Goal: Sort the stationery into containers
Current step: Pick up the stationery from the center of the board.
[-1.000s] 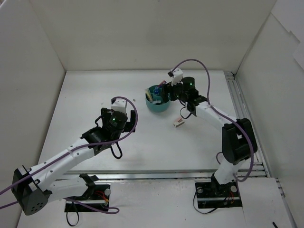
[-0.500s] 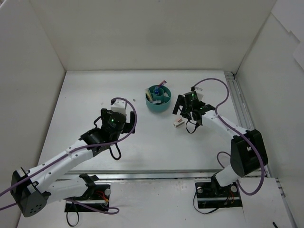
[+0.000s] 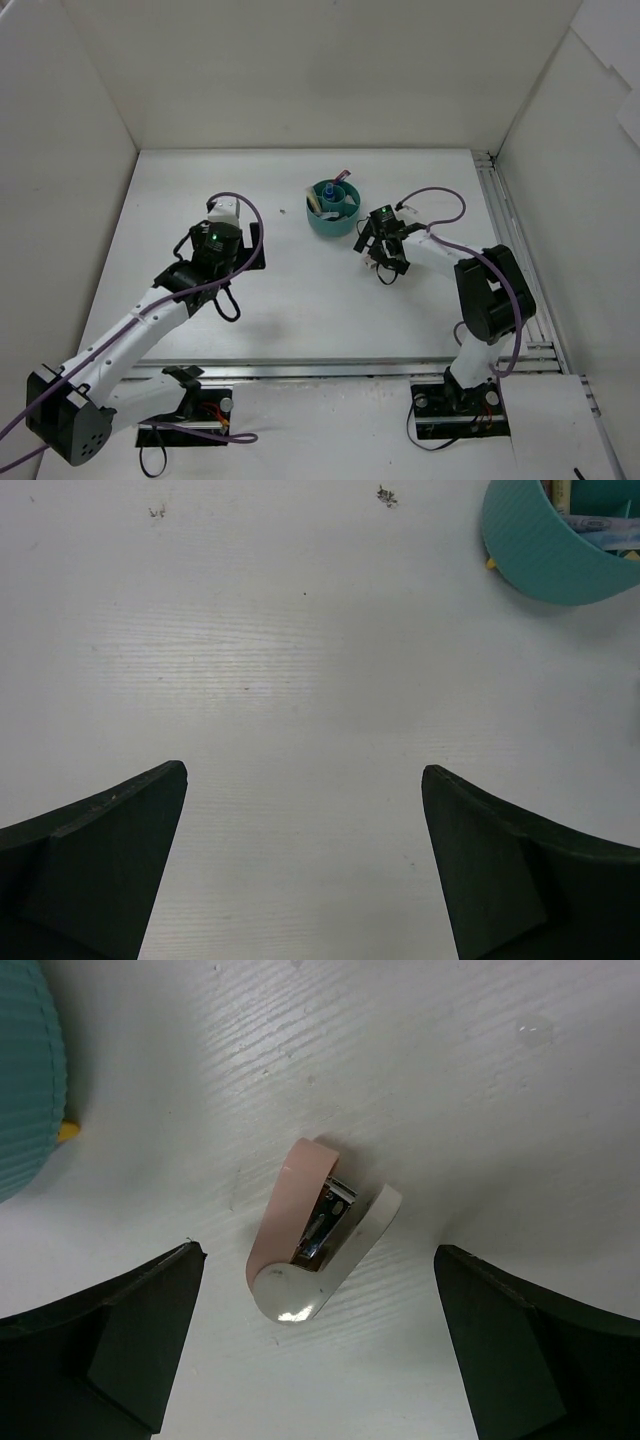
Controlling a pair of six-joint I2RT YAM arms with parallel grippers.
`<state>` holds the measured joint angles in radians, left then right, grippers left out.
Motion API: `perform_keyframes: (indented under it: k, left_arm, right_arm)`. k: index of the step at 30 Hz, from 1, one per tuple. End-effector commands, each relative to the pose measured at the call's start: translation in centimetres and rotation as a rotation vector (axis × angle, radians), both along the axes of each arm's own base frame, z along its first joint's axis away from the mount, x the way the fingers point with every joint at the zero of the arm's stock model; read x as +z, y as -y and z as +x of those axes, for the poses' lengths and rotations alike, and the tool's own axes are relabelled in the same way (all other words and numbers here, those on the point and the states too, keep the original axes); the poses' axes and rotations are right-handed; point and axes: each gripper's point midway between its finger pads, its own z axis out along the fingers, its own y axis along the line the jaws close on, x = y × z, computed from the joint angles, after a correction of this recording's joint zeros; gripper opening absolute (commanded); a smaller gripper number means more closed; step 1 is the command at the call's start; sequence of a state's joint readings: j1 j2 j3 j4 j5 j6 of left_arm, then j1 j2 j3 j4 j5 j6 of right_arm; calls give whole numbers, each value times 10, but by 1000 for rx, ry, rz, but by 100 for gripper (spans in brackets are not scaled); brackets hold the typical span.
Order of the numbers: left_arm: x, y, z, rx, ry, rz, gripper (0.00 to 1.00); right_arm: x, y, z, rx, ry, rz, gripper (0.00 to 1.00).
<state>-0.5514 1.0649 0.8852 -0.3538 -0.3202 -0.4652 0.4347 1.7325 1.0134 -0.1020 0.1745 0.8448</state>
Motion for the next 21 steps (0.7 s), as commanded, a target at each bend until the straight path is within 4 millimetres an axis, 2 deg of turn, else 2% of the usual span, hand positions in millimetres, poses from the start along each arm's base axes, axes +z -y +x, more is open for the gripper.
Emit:
perform_keyframes:
  k: [1, 3, 6, 7, 12, 15, 16, 18, 21]
  left_arm:
    - [9, -3, 3, 8, 19, -38, 100]
    - [9, -5, 4, 0, 22, -43, 100]
    - [11, -11, 6, 9, 24, -46, 100]
    - [11, -14, 6, 16, 26, -44, 100]
    - [12, -21, 4, 22, 37, -41, 100]
    - [15, -27, 5, 31, 46, -47, 100]
    - [15, -27, 5, 28, 47, -48, 100]
    - [13, -28, 5, 31, 49, -54, 100]
    - [12, -28, 5, 25, 48, -65, 100]
  right_arm:
    - [17, -5, 15, -73, 67, 8, 97]
    - [17, -5, 18, -78, 75, -6, 92]
    - [13, -3, 22, -87, 78, -31, 72]
    - [11, -2, 23, -91, 78, -45, 63]
    - [21, 6, 32, -105, 120, -92, 37]
    - [26, 10, 35, -112, 139, -113, 31]
    - [28, 10, 35, -102, 140, -120, 24]
    - [32, 11, 35, -74, 146, -140, 23]
    - [52, 11, 42, -6, 190, -177, 24]
